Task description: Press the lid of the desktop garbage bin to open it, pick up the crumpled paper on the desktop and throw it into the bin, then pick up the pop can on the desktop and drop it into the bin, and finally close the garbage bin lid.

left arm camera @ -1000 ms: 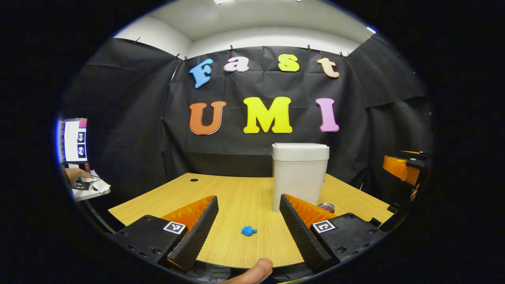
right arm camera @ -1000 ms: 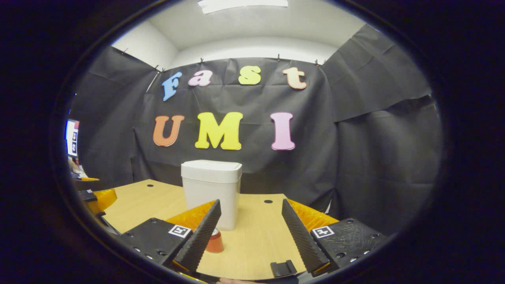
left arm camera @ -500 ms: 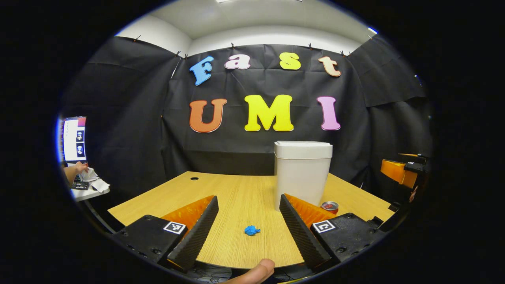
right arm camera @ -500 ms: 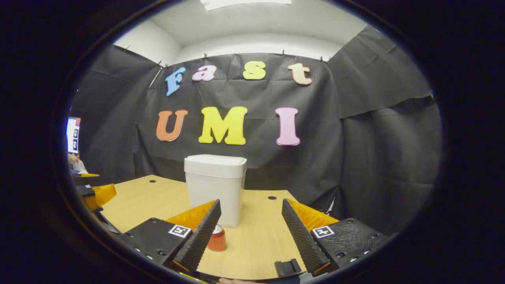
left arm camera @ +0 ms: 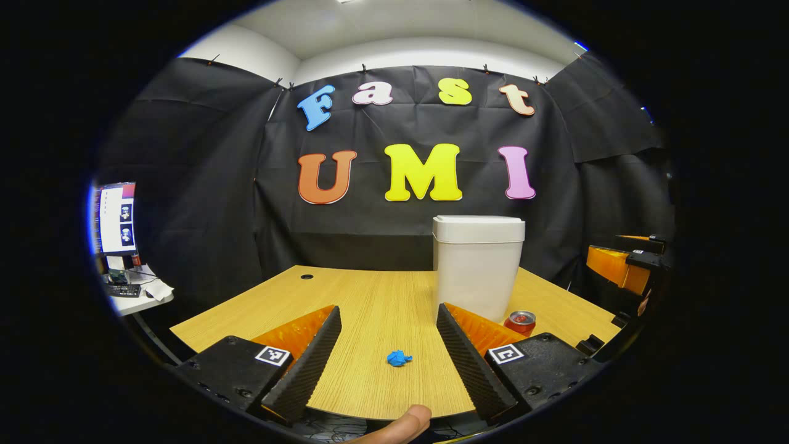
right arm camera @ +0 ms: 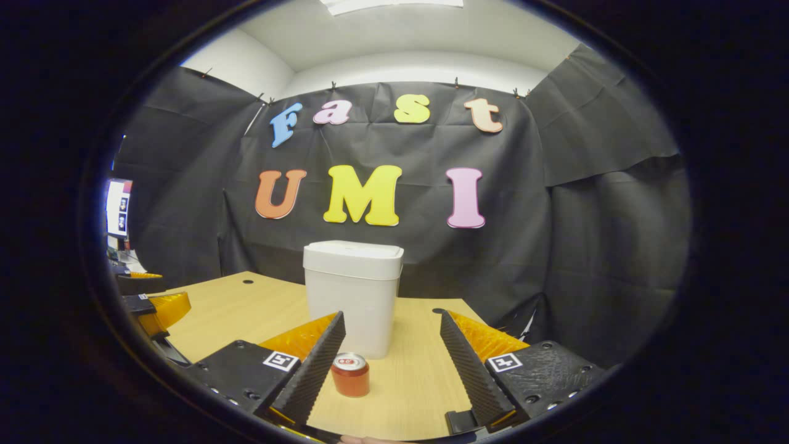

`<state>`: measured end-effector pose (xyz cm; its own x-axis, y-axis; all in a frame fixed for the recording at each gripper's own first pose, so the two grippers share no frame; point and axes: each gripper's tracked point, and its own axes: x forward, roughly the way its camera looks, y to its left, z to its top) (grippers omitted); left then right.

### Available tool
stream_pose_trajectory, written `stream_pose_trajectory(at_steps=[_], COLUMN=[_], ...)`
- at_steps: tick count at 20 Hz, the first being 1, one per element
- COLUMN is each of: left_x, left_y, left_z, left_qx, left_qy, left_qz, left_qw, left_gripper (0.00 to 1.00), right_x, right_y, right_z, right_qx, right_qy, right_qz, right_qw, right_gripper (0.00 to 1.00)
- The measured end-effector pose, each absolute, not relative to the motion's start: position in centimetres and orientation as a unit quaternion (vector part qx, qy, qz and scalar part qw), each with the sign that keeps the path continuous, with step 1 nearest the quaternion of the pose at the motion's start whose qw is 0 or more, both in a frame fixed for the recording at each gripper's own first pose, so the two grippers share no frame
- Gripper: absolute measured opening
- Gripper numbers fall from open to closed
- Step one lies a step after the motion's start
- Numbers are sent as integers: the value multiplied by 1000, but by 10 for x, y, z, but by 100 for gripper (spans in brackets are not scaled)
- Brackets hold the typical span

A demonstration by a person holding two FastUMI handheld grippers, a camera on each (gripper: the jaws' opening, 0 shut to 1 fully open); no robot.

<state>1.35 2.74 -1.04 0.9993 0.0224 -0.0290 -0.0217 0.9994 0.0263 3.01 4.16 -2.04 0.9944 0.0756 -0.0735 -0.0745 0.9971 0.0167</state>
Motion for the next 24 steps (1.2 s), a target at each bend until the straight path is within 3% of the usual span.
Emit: stream_pose_trajectory(at_steps=[3,14,15,16,18,19,23,24], left_x=[16,18,17,18,19,19,20,19], left_y=[28,38,38,38,40,42,56,60], left_z=[-15,-20,-20,-20,-19,-18,-16,-18], left_qx=[19,19,20,21,23,23,17,12], left_qy=[20,28,29,30,30,30,27,28], left_qz=[12,21,21,20,21,22,34,37], left_qw=[1000,999,999,999,999,999,999,999], left_gripper=[100,100,100,100,100,100,100,100], right_x=[38,103,110,117,136,146,181,191], right_y=[62,114,121,129,141,149,161,165], right_z=[-14,44,48,48,54,56,60,61], right_qx=[19,4,3,4,10,10,1,7], right_qy=[38,24,24,27,31,33,49,55], right_qz=[76,122,126,130,129,132,126,126], right_qw=[996,992,992,991,991,991,991,991], right_gripper=[98,85,77,76,60,58,6,1])
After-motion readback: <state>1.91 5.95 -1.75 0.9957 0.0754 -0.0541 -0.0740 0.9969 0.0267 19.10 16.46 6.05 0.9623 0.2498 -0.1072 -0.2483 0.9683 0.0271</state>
